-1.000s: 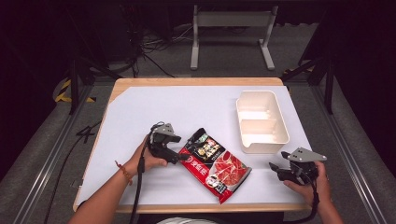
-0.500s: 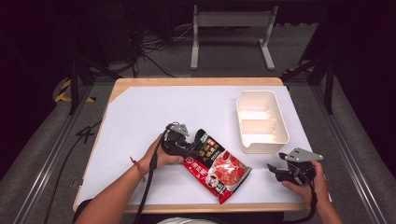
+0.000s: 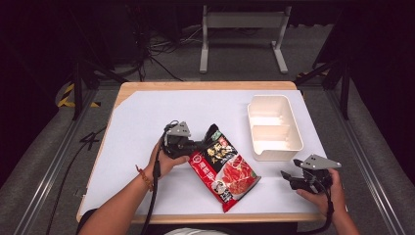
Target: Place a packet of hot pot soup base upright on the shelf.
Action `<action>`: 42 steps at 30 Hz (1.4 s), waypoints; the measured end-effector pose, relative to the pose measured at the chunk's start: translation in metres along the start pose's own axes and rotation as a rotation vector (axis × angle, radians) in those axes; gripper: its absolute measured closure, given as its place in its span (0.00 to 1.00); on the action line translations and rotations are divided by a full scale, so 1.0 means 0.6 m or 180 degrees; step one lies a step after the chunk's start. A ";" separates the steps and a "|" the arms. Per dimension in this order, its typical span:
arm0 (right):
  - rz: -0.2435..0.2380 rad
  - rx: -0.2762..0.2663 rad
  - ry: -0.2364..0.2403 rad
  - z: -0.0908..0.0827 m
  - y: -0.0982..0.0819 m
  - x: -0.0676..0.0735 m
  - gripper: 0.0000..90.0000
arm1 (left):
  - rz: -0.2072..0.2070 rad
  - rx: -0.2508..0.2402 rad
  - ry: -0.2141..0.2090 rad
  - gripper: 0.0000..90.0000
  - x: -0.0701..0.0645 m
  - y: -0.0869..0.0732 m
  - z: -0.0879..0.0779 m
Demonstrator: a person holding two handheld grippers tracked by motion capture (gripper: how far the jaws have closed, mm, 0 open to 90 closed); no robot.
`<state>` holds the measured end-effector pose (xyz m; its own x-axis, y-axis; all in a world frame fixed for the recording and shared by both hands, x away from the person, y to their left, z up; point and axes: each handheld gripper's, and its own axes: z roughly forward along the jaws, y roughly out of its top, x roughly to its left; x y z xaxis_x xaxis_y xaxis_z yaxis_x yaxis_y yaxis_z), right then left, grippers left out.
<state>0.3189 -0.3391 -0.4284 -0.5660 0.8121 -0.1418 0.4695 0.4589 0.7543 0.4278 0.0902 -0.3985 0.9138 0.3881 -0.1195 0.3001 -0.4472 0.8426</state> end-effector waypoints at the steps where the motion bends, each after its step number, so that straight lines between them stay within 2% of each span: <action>1: 0.0004 0.0001 -0.0002 0.000 0.000 0.000 0.39 | 0.0006 -0.0067 0.0019 0.97 -0.002 0.006 -0.006; 3: 0.0011 -0.0001 -0.0013 -0.001 0.000 0.000 0.39 | 0.0086 -0.0198 0.0111 0.97 -0.012 0.023 -0.023; 7: 0.0016 -0.0012 -0.0016 -0.003 0.000 0.000 0.39 | 0.0109 -0.0440 0.0127 0.97 -0.022 0.047 -0.043; 9: 0.0012 -0.0011 -0.0016 -0.004 0.000 0.000 0.39 | 0.0159 -0.0487 0.0155 0.97 -0.026 0.059 -0.050; 14: 0.0024 -0.0021 -0.0017 -0.003 -0.001 -0.001 0.39 | 0.0154 -0.0710 0.0124 0.97 -0.034 0.083 -0.062; 15: 0.0022 -0.0016 -0.0020 -0.003 -0.001 -0.001 0.39 | 0.0159 -0.0761 0.0085 0.97 -0.033 0.090 -0.064; 26: 0.0016 -0.0002 -0.0017 -0.001 -0.001 -0.001 0.39 | 0.0265 -0.0940 0.0116 0.98 -0.041 0.140 -0.059; 31: 0.0014 -0.0005 -0.0013 -0.001 -0.001 -0.001 0.39 | 0.0249 -0.1016 0.0134 0.98 -0.037 0.166 -0.049; 38: 0.0010 -0.0013 -0.0003 -0.001 -0.001 -0.003 0.39 | 0.0195 -0.1204 0.0083 0.98 -0.034 0.193 -0.041; 42: 0.0023 -0.0021 -0.0001 -0.002 -0.002 -0.004 0.39 | 0.0217 -0.1279 0.0008 0.98 -0.040 0.213 -0.033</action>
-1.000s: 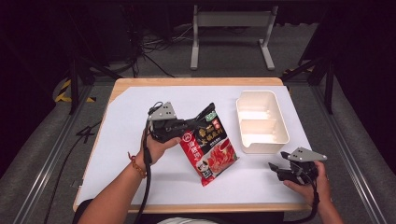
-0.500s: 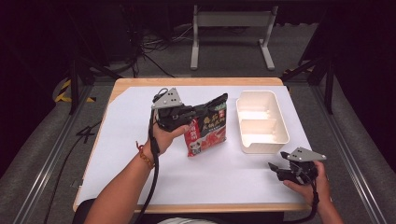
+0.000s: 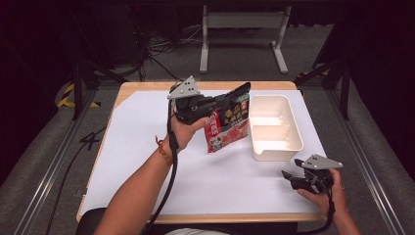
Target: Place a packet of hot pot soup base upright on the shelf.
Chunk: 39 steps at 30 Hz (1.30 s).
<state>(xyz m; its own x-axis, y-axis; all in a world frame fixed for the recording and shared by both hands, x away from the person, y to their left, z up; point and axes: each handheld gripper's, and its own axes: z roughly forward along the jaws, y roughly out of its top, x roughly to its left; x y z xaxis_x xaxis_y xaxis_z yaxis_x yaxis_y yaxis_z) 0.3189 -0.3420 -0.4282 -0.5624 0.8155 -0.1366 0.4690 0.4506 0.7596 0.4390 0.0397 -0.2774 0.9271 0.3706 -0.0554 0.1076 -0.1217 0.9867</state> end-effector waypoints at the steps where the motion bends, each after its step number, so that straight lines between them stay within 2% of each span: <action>1: 0.0002 0.0003 -0.0005 0.000 0.000 0.000 0.39 | -0.0001 -0.0030 -0.0028 0.98 -0.001 0.004 0.005; 8: 0.0031 -0.0036 -0.0029 -0.003 0.000 -0.002 0.39 | -0.0010 -0.0110 -0.0137 0.98 -0.021 0.033 0.043; 13: 0.0027 -0.0030 -0.0013 -0.003 -0.001 -0.003 0.40 | 0.0070 -0.0121 -0.0206 0.98 -0.034 0.051 0.074; 14: 0.0020 -0.0027 -0.0018 -0.002 -0.001 -0.003 0.40 | 0.0063 -0.0123 -0.0259 0.98 -0.036 0.052 0.080; 16: 0.0016 -0.0054 -0.0017 -0.003 -0.001 -0.003 0.40 | 0.0094 -0.0133 -0.0304 0.98 -0.041 0.052 0.095; 21: 0.0004 -0.0062 -0.0027 -0.004 0.000 -0.002 0.40 | 0.0019 -0.0118 -0.0400 0.98 -0.043 0.043 0.123; 29: -0.0033 -0.0053 -0.0026 -0.003 0.000 0.000 0.39 | -0.0009 -0.0038 -0.0399 0.98 -0.050 0.035 0.168; 37: -0.0078 -0.0037 -0.0036 -0.004 0.000 0.001 0.39 | -0.0162 -0.0152 -0.0392 0.98 -0.049 0.033 0.198; 39: -0.0087 -0.0024 -0.0045 -0.003 -0.001 0.001 0.39 | -0.0195 -0.0182 -0.0455 0.98 -0.049 0.029 0.206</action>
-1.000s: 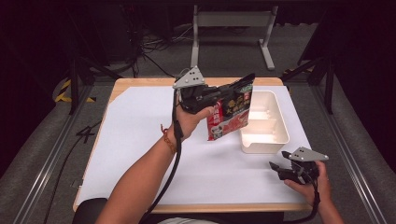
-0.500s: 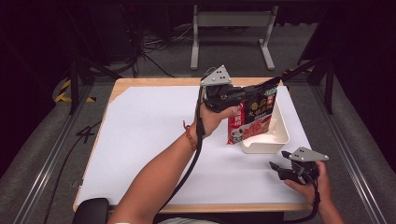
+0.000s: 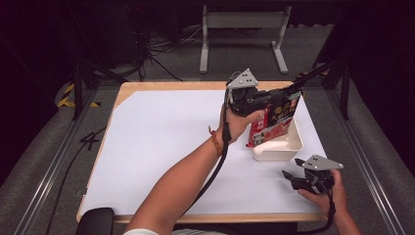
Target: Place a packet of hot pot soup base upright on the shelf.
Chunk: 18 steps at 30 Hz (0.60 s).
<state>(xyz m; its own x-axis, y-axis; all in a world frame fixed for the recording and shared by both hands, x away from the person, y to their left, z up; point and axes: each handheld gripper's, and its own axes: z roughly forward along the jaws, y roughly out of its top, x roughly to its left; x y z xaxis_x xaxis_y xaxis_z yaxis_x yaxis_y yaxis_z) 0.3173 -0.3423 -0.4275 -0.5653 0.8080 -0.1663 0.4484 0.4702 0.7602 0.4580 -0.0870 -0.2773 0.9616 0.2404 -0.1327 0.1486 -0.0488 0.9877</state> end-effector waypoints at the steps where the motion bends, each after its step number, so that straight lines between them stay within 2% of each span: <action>1: 0.0002 0.0000 0.0008 0.000 0.000 0.000 0.39 | 0.0010 -0.0001 0.0002 0.98 0.000 -0.002 0.003; 3: -0.0017 0.0013 -0.0015 0.000 0.000 0.001 0.39 | -0.0023 -0.0050 -0.0096 0.97 0.002 -0.008 0.010; 7: -0.0023 0.0017 -0.0024 0.000 0.000 0.000 0.39 | -0.0056 -0.0068 -0.0151 0.97 0.002 -0.015 0.022; 10: -0.0028 0.0029 -0.0023 0.001 0.000 0.002 0.39 | -0.0038 -0.0033 -0.0120 0.97 0.003 -0.019 0.029; 14: -0.0052 0.0051 -0.0017 0.003 0.000 0.004 0.39 | -0.0136 -0.0019 -0.0040 0.97 0.015 -0.023 0.038; 16: -0.0054 0.0050 -0.0022 0.003 0.001 0.004 0.39 | -0.0180 0.0001 -0.0042 0.97 0.022 -0.029 0.046; 18: -0.0056 0.0055 -0.0014 0.003 0.001 0.003 0.39 | -0.0182 0.0067 -0.0020 0.97 0.023 -0.035 0.053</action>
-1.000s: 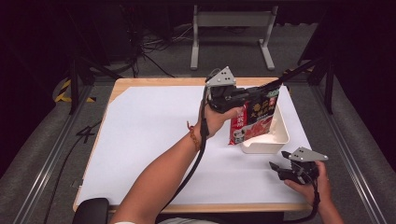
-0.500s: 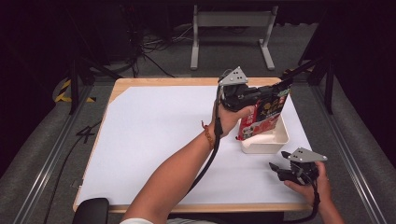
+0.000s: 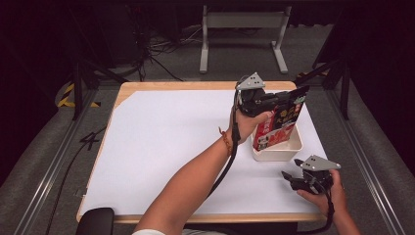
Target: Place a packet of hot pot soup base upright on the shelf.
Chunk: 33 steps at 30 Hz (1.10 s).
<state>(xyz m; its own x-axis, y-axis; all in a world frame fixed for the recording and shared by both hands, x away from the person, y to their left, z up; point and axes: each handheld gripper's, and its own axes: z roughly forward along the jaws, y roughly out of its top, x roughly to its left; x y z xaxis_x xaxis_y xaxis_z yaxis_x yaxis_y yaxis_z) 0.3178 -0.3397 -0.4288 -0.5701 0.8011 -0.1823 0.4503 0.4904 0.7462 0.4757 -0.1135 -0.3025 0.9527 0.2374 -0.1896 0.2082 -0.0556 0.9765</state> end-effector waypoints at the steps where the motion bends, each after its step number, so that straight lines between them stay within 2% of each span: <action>1: -0.0002 0.0001 -0.0002 0.000 0.000 0.000 0.39 | 0.0004 0.0037 0.0015 0.97 0.000 -0.004 0.003; 4: 0.0002 -0.0017 0.0005 -0.002 0.000 0.000 0.39 | 0.0026 0.0138 0.0008 0.96 0.004 -0.020 0.010; 6: 0.0003 -0.0020 0.0005 -0.002 0.000 0.000 0.39 | -0.0015 0.0116 -0.0005 0.96 0.006 -0.027 0.009; 21: 0.0000 -0.0017 -0.0004 -0.002 0.001 0.001 0.39 | 0.0267 0.0338 0.0097 0.92 0.000 -0.022 0.000; 29: -0.0003 -0.0013 0.0000 0.000 0.002 0.002 0.39 | 0.0455 0.0491 0.0192 0.86 0.000 -0.018 -0.005; 33: -0.0016 0.0003 0.0003 0.001 0.002 0.003 0.39 | 0.0482 0.0521 0.0230 0.83 0.000 -0.019 -0.008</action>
<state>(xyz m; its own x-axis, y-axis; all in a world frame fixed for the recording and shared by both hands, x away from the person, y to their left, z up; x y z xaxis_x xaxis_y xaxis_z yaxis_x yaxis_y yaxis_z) 0.3175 -0.3377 -0.4286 -0.5730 0.7983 -0.1854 0.4482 0.4946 0.7447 0.4725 -0.1080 -0.3129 0.9587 0.2829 -0.0286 0.1028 -0.2510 0.9625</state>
